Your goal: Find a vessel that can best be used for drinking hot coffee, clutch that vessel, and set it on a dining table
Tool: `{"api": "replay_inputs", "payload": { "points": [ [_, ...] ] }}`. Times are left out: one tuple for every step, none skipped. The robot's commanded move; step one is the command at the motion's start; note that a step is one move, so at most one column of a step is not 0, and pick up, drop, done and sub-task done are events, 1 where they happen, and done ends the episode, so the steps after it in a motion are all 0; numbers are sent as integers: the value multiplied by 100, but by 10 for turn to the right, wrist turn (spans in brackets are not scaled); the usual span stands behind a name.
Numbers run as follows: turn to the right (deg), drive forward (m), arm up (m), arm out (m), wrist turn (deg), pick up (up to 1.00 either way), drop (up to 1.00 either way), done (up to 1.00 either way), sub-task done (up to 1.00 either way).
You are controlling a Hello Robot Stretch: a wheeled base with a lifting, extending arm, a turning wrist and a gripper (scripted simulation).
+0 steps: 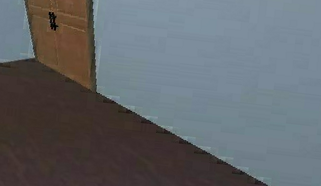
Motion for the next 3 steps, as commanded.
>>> {"api": "replay_inputs", "payload": {
  "points": [
    [-60,0,0,0,0,0,0,0,0],
    [450,0,0,0,0,0,0,0,0],
    [450,0,0,0,0,0,0,0,0]
  ]
}}
